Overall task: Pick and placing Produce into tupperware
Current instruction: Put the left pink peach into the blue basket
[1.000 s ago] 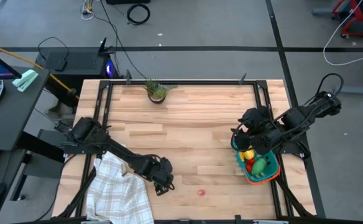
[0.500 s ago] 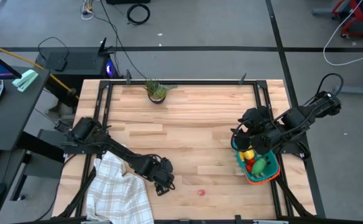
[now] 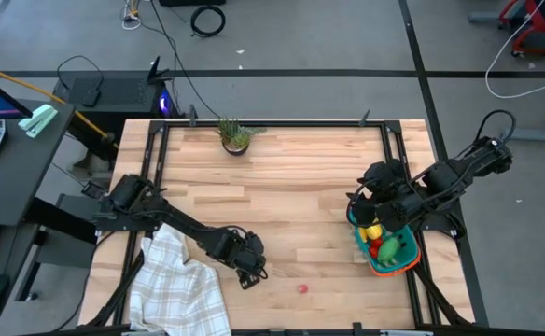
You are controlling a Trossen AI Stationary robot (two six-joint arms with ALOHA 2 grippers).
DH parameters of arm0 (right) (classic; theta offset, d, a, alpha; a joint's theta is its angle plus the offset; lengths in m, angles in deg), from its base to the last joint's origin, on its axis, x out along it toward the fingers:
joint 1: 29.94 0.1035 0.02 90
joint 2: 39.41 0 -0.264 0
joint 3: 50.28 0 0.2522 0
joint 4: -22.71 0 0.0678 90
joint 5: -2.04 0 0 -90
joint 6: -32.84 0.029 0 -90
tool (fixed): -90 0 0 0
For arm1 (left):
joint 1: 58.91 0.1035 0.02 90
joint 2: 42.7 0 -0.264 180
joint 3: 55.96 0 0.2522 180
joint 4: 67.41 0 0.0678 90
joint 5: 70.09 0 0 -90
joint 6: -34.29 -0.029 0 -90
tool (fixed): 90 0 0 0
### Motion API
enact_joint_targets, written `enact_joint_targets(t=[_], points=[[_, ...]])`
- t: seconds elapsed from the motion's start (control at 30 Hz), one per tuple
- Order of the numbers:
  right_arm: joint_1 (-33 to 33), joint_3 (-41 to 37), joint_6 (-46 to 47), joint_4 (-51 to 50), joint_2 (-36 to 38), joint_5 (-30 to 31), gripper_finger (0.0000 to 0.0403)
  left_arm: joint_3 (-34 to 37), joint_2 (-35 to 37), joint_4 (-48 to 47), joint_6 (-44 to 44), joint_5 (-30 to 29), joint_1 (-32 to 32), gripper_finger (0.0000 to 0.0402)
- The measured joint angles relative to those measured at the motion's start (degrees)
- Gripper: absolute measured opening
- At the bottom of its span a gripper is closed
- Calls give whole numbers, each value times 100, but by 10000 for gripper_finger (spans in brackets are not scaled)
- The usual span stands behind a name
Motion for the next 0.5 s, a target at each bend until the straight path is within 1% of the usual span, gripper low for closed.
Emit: enact_joint_targets(t=[0.07, 0.2, 0.27, 0.37, 0.5], points=[[-1, 0, 0, 0, 0, -1, 256, -2, 0, 0, -2, 1, 26, 125], [0, 0, 0, 0, 0, -22, 256, -9, 16, 7, -8, 6, 60, 62], [0, 0, 0, 0, 0, -65, 256, -9, 22, 29, -8, 5, 67, 36], [0, 0, 0, 0, 0, -75, 256, -157, 22, -47, -88, 5, 69, 32], [0, 0, 2, 0, 0, 0, 256, -642, 22, -62, -494, -2, 120, 32]])
